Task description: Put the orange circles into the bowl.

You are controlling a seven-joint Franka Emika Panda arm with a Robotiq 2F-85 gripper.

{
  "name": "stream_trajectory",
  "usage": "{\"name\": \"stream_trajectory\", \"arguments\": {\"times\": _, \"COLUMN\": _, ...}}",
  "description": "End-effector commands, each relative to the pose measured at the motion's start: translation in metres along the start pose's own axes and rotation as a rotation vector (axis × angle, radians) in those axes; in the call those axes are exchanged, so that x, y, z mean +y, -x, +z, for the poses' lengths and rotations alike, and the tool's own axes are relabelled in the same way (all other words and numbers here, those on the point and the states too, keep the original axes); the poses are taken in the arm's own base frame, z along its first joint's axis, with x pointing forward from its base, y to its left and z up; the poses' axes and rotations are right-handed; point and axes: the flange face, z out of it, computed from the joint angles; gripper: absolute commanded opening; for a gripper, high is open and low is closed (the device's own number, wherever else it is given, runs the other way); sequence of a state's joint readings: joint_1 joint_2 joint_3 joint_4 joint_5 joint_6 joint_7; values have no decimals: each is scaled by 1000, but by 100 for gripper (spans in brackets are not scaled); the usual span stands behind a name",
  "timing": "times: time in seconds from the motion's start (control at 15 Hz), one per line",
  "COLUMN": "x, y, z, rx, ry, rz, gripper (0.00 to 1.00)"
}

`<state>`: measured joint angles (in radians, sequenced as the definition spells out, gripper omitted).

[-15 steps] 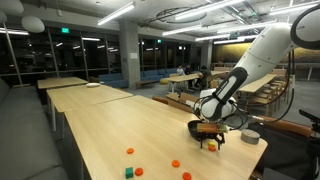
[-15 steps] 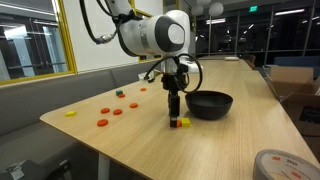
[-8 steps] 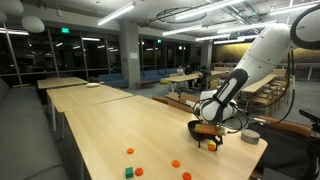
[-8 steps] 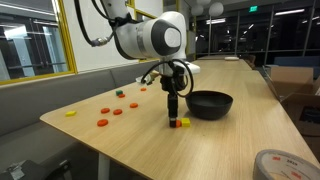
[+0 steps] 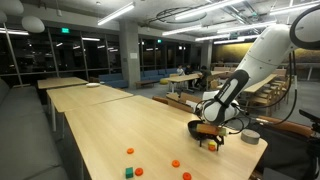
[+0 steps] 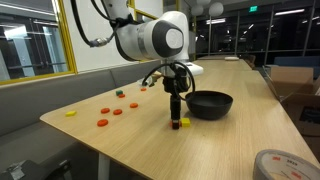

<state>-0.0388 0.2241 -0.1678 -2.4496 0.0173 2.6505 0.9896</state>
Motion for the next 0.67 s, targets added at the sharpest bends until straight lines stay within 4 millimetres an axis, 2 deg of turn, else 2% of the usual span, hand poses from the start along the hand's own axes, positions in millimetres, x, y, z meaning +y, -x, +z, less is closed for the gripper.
{"name": "stream_trajectory", "arguments": {"times": 0.0, "x": 3, "y": -1, "z": -4, "rx": 15, "ry": -1, "rz": 3, "gripper": 73}}
{"name": "stream_trajectory", "arguments": {"times": 0.47, "x": 2, "y": 0, "z": -13, "rx": 5, "ry": -28, "rz": -13, "gripper": 21}}
{"name": "stream_trajectory", "arguments": {"times": 0.6, "x": 2, "y": -1, "z": -15, "rx": 3, "ry": -35, "rz": -28, "gripper": 25}}
